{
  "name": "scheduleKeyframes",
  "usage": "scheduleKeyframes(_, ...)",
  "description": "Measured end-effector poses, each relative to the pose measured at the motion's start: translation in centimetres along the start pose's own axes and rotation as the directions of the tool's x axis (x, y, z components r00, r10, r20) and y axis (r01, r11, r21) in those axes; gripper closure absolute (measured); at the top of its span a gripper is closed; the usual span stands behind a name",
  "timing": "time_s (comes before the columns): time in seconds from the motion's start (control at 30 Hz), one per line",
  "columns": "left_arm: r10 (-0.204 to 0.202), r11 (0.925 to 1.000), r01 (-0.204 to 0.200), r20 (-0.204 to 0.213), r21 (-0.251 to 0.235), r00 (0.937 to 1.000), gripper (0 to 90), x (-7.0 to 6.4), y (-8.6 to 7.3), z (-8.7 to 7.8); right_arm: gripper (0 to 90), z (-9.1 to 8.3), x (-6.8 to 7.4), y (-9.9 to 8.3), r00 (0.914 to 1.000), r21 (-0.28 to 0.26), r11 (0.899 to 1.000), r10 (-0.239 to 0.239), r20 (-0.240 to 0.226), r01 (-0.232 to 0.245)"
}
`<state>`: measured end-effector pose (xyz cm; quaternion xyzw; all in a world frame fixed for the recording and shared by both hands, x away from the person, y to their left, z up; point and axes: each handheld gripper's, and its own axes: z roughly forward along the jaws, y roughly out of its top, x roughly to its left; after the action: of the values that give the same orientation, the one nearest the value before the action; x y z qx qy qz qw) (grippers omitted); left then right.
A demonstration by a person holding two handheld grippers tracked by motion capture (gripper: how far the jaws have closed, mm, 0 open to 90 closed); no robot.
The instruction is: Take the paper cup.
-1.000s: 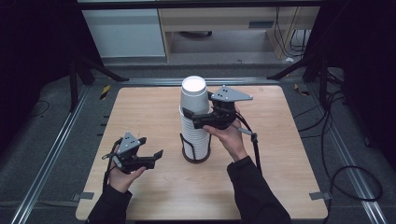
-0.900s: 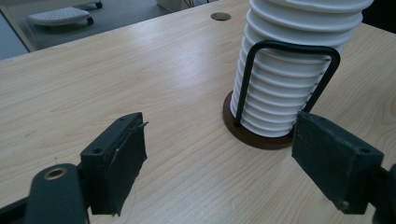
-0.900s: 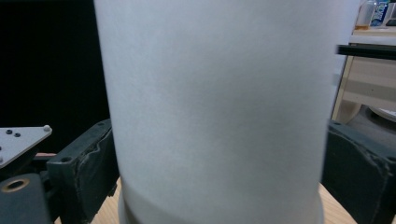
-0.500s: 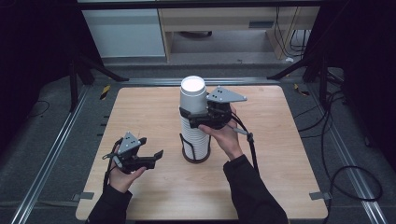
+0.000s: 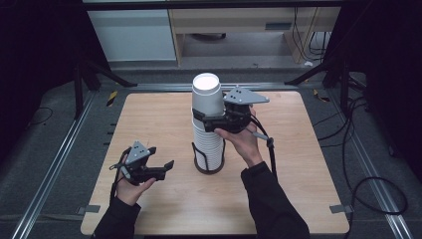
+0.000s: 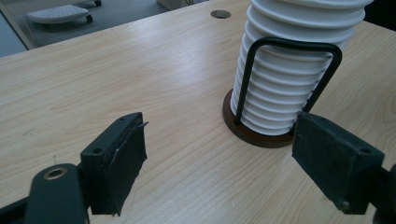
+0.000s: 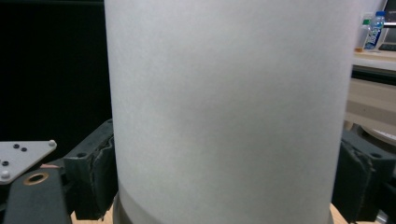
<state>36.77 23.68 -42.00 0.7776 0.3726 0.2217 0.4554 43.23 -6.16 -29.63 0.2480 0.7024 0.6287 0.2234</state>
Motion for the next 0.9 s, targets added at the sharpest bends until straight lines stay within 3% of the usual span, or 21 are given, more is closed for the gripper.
scheduleKeyframes(0.43, -0.002, 1.0000, 0.002, 0.000, -0.005, 1.0000, 16.9, 0.0, 0.0, -0.1, 13.5, -1.3, -0.3, 3.1, 0.9999, -0.057, 0.998, -0.009, -0.008, 0.009)
scheduleKeyframes(0.57, -0.001, 1.0000, 0.001, -0.001, -0.008, 1.0000, 16.9, 0.0, 0.1, -0.2, 13.5, -1.8, -0.2, 4.2, 0.9991, -0.066, 0.997, -0.040, 0.009, 0.041)
scheduleKeyframes(0.9, 0.001, 1.0000, 0.000, 0.001, -0.007, 1.0000, 16.9, 0.0, 0.1, -0.2, 13.8, -4.3, -0.4, 6.1, 0.9977, -0.110, 0.992, -0.060, 0.032, 0.064)
